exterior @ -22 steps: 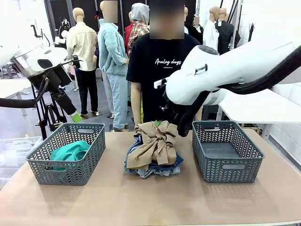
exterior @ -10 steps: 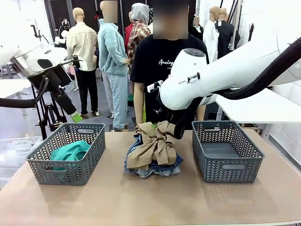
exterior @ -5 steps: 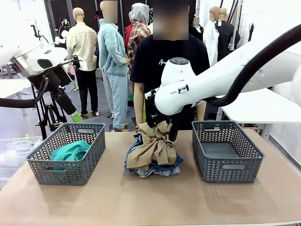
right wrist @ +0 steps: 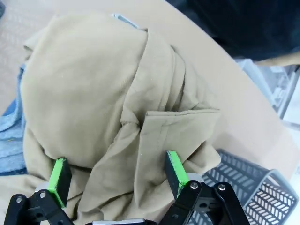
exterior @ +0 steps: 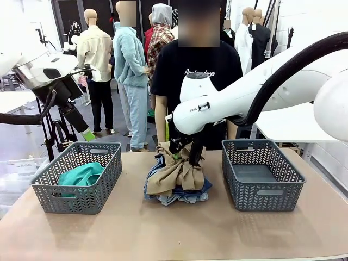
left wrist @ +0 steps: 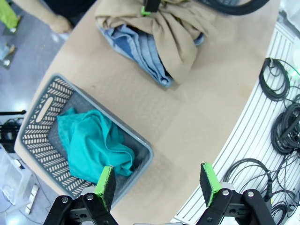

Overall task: Sort the tops and bottoms.
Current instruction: Lift clothes from the center of the table with your right hand.

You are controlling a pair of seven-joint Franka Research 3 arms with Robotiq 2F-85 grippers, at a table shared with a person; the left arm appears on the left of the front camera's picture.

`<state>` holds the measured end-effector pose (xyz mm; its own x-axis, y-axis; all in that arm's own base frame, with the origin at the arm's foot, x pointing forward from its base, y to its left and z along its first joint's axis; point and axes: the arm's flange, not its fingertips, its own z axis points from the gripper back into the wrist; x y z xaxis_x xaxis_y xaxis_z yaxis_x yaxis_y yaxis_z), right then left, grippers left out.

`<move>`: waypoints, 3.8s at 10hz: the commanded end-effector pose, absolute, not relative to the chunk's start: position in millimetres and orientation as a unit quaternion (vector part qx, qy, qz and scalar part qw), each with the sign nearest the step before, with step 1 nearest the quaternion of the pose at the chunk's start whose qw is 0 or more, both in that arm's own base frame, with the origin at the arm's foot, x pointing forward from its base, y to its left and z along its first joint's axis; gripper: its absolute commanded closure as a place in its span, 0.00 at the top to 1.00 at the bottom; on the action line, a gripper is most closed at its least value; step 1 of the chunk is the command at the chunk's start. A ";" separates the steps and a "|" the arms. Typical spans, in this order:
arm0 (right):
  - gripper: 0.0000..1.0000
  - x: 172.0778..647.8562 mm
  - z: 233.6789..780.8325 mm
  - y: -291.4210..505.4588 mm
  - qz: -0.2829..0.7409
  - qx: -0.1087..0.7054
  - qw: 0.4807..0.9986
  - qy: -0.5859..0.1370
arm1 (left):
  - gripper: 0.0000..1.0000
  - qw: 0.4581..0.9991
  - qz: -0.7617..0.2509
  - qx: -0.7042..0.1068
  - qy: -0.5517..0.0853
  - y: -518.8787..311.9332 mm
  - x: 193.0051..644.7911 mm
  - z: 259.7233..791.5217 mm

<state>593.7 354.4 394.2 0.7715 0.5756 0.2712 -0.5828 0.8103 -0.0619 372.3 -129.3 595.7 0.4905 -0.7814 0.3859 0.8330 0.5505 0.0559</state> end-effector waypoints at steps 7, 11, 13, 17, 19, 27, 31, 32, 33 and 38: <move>0.15 600.0 388.8 356.0 0.291 0.007 0.949 -0.125 | 0.93 0.860 -0.469 -0.070 -0.188 -129.6 372.2 596.8; 0.00 600.8 389.0 350.6 0.282 0.005 0.952 -0.119 | 0.93 0.860 -0.469 -0.070 -0.188 -129.6 372.2 596.8; 0.00 601.0 393.9 348.8 0.267 0.024 0.955 -0.125 | 0.93 0.860 -0.469 -0.070 -0.188 -129.6 372.2 596.8; 0.00 568.5 485.2 326.0 0.262 0.078 0.941 -0.199 | 0.93 0.860 -0.469 -0.070 -0.188 -129.6 372.2 596.8; 0.00 548.1 529.0 314.6 0.273 0.094 0.923 -0.253 | 0.93 0.860 -0.469 -0.070 -0.188 -129.6 372.2 596.8; 0.00 546.5 567.0 320.2 0.261 0.069 0.923 -0.274 | 0.93 0.860 -0.469 -0.070 -0.188 -129.6 372.2 596.8; 0.00 531.0 697.0 294.2 0.217 0.060 0.877 -0.423 | 0.93 0.860 -0.469 -0.070 -0.188 -129.6 372.2 596.8; 0.00 524.5 715.7 294.7 0.220 0.052 0.864 -0.451 | 0.93 0.860 -0.469 -0.070 -0.188 -129.6 372.2 596.8; 0.00 519.9 726.8 294.3 0.224 0.049 0.856 -0.463 | 0.93 0.860 -0.469 -0.070 -0.188 -129.6 372.2 596.8; 0.00 512.9 746.5 293.0 0.236 0.058 0.853 -0.462 | 0.93 0.860 -0.469 -0.070 -0.188 -129.6 372.2 596.8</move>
